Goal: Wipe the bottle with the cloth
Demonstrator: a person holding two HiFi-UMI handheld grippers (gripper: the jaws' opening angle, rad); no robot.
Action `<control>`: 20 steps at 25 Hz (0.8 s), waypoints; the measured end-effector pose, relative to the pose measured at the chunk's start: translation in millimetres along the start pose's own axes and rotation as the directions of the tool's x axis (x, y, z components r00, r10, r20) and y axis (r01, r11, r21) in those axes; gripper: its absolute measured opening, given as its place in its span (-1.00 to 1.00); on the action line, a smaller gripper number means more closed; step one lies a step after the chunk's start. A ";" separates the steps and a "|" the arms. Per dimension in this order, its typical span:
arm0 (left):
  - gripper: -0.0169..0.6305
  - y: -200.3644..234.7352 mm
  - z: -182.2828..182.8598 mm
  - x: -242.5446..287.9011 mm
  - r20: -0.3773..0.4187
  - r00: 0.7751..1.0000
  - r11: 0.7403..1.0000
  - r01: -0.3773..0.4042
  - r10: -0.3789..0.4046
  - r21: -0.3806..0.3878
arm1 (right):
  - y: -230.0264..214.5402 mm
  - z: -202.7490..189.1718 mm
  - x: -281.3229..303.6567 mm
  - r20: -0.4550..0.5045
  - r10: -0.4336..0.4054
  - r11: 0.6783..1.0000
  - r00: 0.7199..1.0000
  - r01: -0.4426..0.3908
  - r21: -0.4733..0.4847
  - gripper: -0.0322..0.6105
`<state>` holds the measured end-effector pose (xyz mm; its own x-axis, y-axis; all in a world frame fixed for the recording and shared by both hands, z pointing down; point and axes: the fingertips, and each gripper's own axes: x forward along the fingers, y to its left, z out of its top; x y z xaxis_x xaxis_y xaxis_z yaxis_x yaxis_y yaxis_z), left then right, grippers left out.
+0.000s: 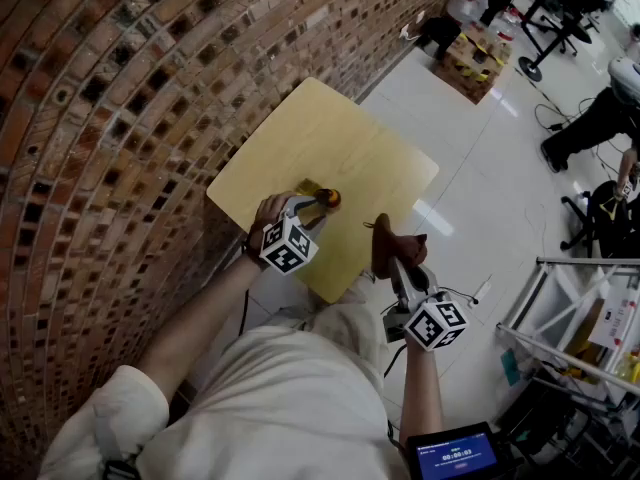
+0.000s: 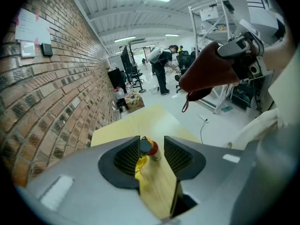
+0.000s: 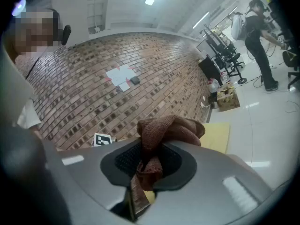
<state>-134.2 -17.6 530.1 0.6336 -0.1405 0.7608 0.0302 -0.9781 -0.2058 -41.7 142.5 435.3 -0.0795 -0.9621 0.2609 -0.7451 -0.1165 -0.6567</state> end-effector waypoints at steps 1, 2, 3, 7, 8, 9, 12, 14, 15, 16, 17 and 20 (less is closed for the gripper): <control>-0.39 5.2 4.1 11.6 -0.015 1.000 1.000 -0.004 0.004 0.006 | -6.8 4.7 9.5 -0.011 0.008 1.000 1.000 -0.008 -0.008 -0.69; -0.39 10.4 8.1 23.1 -0.030 1.000 1.000 -0.008 0.008 0.010 | -13.9 9.3 19.1 -0.021 0.016 1.000 1.000 -0.016 -0.015 -0.69; -0.39 15.6 11.7 34.3 -0.045 0.999 1.000 -0.010 0.011 0.013 | -21.3 13.4 29.1 -0.033 0.023 1.000 0.999 -0.023 -0.018 -0.69; -0.36 27.0 15.9 71.3 -0.113 0.994 1.000 0.013 -0.011 0.016 | -48.4 18.9 71.5 -0.106 0.048 0.998 0.993 -0.051 -0.021 -0.69; -0.36 27.6 15.5 79.4 -0.128 0.992 1.000 0.023 -0.020 0.021 | -54.5 17.9 82.9 -0.130 0.054 0.998 0.990 -0.058 -0.028 -0.69; -0.35 27.3 14.7 86.7 -0.141 0.990 0.999 0.033 -0.029 0.026 | -60.1 16.1 94.3 -0.155 0.059 0.997 0.986 -0.065 -0.037 -0.69; -0.32 20.2 7.2 98.4 -0.181 0.983 0.999 0.046 -0.042 0.021 | -71.2 4.4 124.2 -0.239 0.088 0.994 0.967 -0.102 -0.048 -0.69; -0.30 15.0 1.4 100.7 -0.208 0.977 0.999 0.038 -0.038 -0.002 | -74.5 -5.2 141.8 -0.302 0.124 0.988 0.945 -0.145 -0.047 -0.69; -0.30 13.5 -0.9 102.8 -0.225 0.974 0.999 0.035 -0.036 -0.008 | -76.2 -8.6 150.7 -0.331 0.140 0.985 0.933 -0.165 -0.049 -0.69; -0.30 12.9 -2.6 106.1 -0.241 0.970 0.999 0.035 -0.036 -0.008 | -78.2 -10.5 160.1 -0.354 0.152 0.982 0.923 -0.182 -0.052 -0.69; -0.29 12.9 -3.6 109.7 -0.254 0.966 0.999 0.038 -0.038 -0.004 | -80.2 -11.3 169.5 -0.370 0.163 0.979 0.914 -0.197 -0.055 -0.69; -0.29 13.8 -7.4 116.6 -0.286 0.958 0.999 0.035 -0.033 -0.001 | -83.9 -14.4 193.9 -0.399 0.197 0.971 0.896 -0.234 -0.047 -0.69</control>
<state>-65.6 -48.6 620.5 0.3850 -0.1458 0.9113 0.0513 -0.9825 -0.1788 -4.1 -30.8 551.2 -0.4818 -0.7863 0.3868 -0.7361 0.1237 -0.6655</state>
